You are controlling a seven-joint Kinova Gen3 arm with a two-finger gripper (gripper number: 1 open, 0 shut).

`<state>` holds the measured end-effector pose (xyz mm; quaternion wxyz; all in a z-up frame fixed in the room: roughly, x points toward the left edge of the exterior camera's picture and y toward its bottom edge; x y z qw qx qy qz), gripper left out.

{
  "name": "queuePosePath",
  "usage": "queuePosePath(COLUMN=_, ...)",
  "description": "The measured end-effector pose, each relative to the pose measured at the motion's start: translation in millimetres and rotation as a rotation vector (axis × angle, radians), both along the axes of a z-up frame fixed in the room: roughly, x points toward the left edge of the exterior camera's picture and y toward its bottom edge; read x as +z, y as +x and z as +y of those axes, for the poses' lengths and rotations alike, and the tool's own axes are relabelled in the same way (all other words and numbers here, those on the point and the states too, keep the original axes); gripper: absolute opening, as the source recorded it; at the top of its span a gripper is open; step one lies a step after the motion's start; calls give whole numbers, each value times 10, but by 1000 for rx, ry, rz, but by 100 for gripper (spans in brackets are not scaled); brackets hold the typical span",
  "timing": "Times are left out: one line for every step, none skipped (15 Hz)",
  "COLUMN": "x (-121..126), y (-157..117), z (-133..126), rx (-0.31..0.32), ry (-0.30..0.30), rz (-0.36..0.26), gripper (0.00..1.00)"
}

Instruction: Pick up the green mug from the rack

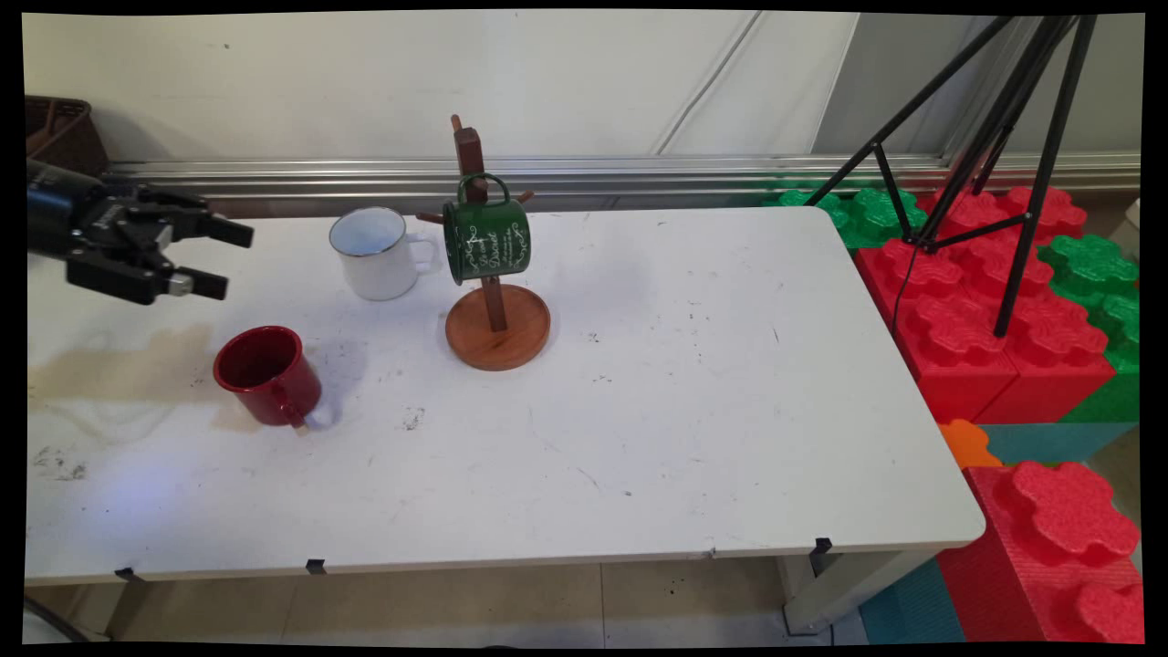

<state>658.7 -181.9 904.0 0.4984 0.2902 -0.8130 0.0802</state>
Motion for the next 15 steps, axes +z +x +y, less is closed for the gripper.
queuePosePath(x=-12, y=-45, z=-34, rx=0, ry=-3, rz=5, gripper=100)
queuePosePath(x=-21, y=-78, z=-59, rx=-1, ry=-4, rz=8, gripper=100)
queuePosePath(x=-37, y=-133, z=-102, rx=-1, ry=-8, rz=13, gripper=100)
queuePosePath(x=-50, y=-182, z=-138, rx=-2, ry=-11, rz=17, gripper=100)
queuePosePath(x=-67, y=-240, z=-184, rx=-2, ry=-13, rz=22, gripper=100)
queuePosePath(x=-83, y=-295, z=-229, rx=-1, ry=-16, rz=28, gripper=100)
queuePosePath(x=-99, y=-344, z=-268, rx=-1, ry=-19, rz=33, gripper=100)
queuePosePath(x=-119, y=-401, z=-316, rx=-1, ry=-21, rz=38, gripper=100)
queuePosePath(x=-136, y=-446, z=-354, rx=-2, ry=-23, rz=43, gripper=100)
queuePosePath(x=-151, y=-484, z=-386, rx=-2, ry=-25, rz=47, gripper=100)
queuePosePath(x=-170, y=-527, z=-423, rx=-2, ry=-26, rz=51, gripper=100)
queuePosePath(x=-189, y=-570, z=-457, rx=-3, ry=-28, rz=56, gripper=100)
queuePosePath(x=-213, y=-621, z=-497, rx=-5, ry=-30, rz=61, gripper=100)
queuePosePath(x=-237, y=-670, z=-535, rx=-6, ry=-31, rz=67, gripper=100)
queuePosePath(x=-258, y=-713, z=-564, rx=-7, ry=-32, rz=72, gripper=100)
